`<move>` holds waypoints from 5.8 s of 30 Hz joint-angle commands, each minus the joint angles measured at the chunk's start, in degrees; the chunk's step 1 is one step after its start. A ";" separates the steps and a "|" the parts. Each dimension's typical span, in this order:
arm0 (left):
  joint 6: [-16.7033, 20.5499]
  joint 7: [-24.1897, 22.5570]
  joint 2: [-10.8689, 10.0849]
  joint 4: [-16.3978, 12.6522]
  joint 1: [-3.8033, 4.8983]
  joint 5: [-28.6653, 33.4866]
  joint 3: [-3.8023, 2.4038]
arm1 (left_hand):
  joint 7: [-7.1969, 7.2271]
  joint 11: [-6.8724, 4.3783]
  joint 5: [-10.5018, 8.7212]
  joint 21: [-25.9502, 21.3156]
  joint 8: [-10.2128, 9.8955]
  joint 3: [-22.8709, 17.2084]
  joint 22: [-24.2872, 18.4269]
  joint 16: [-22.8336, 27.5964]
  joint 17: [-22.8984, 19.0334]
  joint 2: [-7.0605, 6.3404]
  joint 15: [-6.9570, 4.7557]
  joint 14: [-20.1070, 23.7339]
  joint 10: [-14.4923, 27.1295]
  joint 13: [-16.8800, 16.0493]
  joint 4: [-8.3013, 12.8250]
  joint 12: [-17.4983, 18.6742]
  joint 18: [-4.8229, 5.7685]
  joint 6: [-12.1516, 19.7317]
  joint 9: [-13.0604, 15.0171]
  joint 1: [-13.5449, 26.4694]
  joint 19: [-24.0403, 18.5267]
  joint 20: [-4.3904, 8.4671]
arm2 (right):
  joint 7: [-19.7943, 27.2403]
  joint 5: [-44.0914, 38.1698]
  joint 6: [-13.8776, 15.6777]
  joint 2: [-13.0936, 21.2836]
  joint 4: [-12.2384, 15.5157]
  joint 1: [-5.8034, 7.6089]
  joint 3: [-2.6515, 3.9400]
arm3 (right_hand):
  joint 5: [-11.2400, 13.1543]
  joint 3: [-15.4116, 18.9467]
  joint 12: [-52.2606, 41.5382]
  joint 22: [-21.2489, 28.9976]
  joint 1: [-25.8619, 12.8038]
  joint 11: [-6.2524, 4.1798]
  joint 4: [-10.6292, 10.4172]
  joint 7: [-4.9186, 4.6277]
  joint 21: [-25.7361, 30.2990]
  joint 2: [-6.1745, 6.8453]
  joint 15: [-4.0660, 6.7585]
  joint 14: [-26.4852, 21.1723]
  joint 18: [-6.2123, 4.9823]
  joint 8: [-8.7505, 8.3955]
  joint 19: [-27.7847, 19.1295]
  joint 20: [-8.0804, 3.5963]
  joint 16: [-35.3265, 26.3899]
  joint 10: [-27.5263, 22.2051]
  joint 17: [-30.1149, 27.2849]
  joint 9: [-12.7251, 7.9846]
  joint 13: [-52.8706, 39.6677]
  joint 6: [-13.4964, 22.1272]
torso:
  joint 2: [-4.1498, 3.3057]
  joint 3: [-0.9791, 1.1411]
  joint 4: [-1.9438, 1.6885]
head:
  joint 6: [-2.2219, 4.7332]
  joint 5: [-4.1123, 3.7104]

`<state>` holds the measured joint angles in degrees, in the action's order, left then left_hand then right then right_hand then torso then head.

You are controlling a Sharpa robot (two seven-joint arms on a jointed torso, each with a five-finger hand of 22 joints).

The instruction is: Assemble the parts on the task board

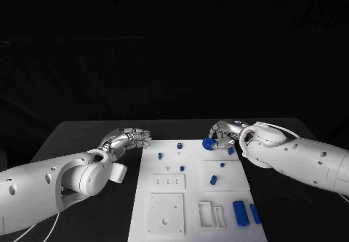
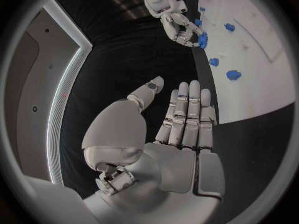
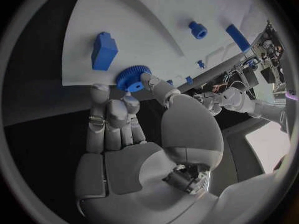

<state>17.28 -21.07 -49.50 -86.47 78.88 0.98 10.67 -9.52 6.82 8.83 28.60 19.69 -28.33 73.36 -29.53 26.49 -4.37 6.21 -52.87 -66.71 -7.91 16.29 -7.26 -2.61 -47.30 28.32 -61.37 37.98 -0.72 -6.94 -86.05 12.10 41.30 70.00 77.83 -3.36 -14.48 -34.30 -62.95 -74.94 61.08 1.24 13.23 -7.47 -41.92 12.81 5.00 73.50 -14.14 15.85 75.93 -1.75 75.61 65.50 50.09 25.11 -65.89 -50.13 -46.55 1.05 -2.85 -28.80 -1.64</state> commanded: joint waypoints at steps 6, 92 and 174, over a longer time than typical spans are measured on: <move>-1.09 -0.43 0.00 -0.17 0.07 0.10 -0.05 | -0.26 0.41 -0.33 -0.10 -0.28 -0.34 -0.07 0.17 0.07 -0.23 0.22 -0.14 0.08 0.06 0.06 0.38 0.08 0.16 0.08 -0.20 0.32 0.01 | 0.55 0.35 -1.92 -0.41 -0.30 -0.68 -0.02 | -0.07 -0.80 -0.48 -1.35 -0.05 -0.10 -0.22 -0.20 -0.70 -0.90 0.15 -0.10 -0.86 0.53 -0.43 -0.10 0.02 -0.56 0.33 0.02 0.04 -1.27 | 0.07 0.10 0.12 | -0.38 0.31; -0.57 -0.11 0.08 0.29 0.07 -0.10 -0.05 | -0.32 0.47 -0.28 -0.13 -0.46 -0.39 -0.09 0.24 0.11 -0.28 0.23 -0.13 0.04 0.06 0.07 0.72 0.09 0.23 0.17 -0.38 0.30 0.00 | -3.03 -13.87 3.32 -0.40 5.20 -1.77 -0.27 | -8.38 -9.90 -1.54 -1.05 0.98 -1.72 1.09 1.53 -5.58 -1.02 1.65 1.21 -0.86 2.61 -1.36 -0.47 -1.74 1.09 5.26 0.82 1.70 -7.03 | 0.16 -0.02 0.14 | -0.59 0.51; -0.92 0.11 -0.14 0.63 0.06 -0.10 -0.03 | -0.38 0.53 -0.29 -0.17 -0.63 -0.34 -0.10 0.32 0.13 -0.36 0.26 -0.09 0.03 0.07 0.03 1.02 0.11 0.32 0.25 -0.31 0.25 -0.02 | 0.82 -4.12 0.44 2.26 3.97 -1.78 -0.28 | -15.74 4.33 -1.59 -0.82 -2.42 1.02 -0.21 -1.35 -3.93 1.12 -0.92 0.76 -0.86 -1.03 -2.85 -0.61 -4.16 -3.15 7.26 -0.44 2.57 1.77 | 0.11 0.11 0.11 | -0.56 0.03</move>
<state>17.04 -20.56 -49.71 -85.80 78.88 0.94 10.67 -9.72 6.83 8.83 28.60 19.26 -28.49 73.31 -29.54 26.56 -4.37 6.21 -52.87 -66.71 -7.91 16.44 -6.60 -2.61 -47.10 28.48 -61.37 37.98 -0.72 -6.43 -90.40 14.54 43.37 74.12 76.24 -3.50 -30.40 -29.86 -64.30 -74.91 58.82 2.47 13.06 -8.21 -46.24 14.47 3.98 74.11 -12.36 14.63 73.04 -2.13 71.75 62.43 57.27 24.59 -63.36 -48.18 -46.44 1.15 -2.74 -29.36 -1.63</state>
